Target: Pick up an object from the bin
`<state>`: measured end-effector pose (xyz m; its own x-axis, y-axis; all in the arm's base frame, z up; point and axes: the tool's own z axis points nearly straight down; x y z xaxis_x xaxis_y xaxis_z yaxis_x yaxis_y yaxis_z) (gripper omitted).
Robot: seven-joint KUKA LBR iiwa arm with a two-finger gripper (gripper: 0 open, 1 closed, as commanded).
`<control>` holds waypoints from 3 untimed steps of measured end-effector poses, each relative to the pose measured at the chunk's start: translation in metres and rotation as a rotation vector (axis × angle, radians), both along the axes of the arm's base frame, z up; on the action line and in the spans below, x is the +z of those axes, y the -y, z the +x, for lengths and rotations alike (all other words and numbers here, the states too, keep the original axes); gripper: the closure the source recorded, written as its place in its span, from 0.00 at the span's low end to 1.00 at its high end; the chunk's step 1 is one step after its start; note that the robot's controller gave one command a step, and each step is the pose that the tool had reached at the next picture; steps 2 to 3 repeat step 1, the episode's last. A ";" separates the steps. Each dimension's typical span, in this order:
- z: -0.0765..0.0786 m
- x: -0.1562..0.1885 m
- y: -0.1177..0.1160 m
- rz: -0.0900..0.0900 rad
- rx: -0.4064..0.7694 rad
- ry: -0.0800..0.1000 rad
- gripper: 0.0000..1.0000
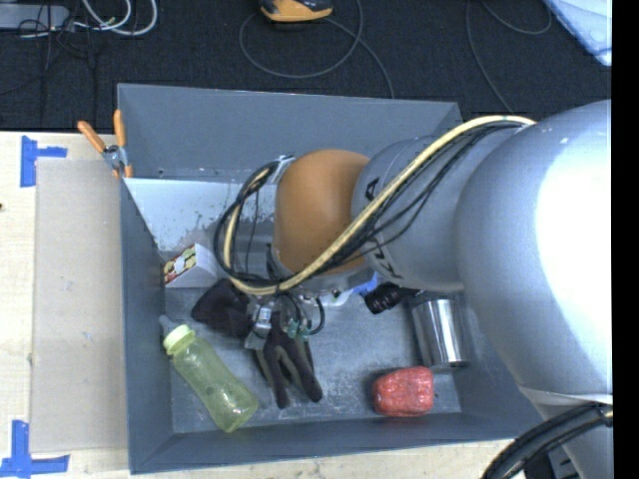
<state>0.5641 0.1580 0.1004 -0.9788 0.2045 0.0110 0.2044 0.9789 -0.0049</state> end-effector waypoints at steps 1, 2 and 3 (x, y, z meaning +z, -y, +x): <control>0.001 0.030 0.000 0.000 0.000 0.001 1.00; 0.001 0.030 0.000 0.000 0.000 0.001 1.00; 0.001 0.030 0.000 0.000 0.000 0.001 1.00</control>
Offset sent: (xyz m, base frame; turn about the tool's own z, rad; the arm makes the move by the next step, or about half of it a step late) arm 0.0001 -0.0001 0.0114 0.0000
